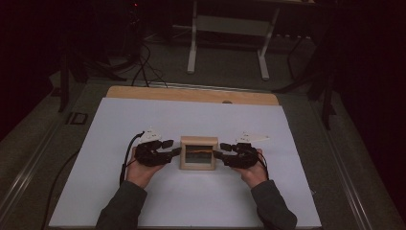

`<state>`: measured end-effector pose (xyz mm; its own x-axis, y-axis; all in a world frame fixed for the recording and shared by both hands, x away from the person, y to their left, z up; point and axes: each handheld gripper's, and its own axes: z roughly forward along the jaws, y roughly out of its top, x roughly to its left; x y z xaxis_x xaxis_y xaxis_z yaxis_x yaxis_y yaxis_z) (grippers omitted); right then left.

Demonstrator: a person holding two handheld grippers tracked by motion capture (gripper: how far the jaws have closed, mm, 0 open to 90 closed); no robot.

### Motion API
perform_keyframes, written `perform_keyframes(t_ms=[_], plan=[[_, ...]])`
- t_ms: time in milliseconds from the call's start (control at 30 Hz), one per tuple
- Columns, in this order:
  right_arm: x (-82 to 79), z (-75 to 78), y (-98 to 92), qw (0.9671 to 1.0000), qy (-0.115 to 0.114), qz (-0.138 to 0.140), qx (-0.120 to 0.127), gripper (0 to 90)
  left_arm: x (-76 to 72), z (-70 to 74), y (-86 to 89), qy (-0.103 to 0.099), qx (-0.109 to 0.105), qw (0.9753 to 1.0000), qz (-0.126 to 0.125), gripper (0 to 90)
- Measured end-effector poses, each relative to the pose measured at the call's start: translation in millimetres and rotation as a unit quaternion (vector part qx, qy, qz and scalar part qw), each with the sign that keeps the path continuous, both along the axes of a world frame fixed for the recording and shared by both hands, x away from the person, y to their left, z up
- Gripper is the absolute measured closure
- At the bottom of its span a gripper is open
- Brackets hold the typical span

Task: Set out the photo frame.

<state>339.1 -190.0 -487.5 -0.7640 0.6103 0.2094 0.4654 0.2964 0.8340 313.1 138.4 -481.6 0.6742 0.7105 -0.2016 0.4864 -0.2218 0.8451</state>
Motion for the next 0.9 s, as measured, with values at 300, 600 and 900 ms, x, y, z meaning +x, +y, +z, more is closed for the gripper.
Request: perform_keyframes(t_ms=[300,600,900], plan=[[-5.7,4.1,-13.6,1.0000,-0.007,-0.005,0.002,54.3,-12.8,1.5,19.5,-0.010,-0.001,0.9999,0.012,53.8],[-11.5,6.8,-28.3,0.9999,-0.013,-0.012,0.002,54.4,-24.2,1.3,38.0,-0.016,-0.001,0.9996,0.023,53.7],[-18.0,4.4,-46.6,0.9996,-0.015,-0.022,-0.006,54.3,-35.6,-0.2,53.5,-0.019,0.005,0.9993,0.030,52.9]])
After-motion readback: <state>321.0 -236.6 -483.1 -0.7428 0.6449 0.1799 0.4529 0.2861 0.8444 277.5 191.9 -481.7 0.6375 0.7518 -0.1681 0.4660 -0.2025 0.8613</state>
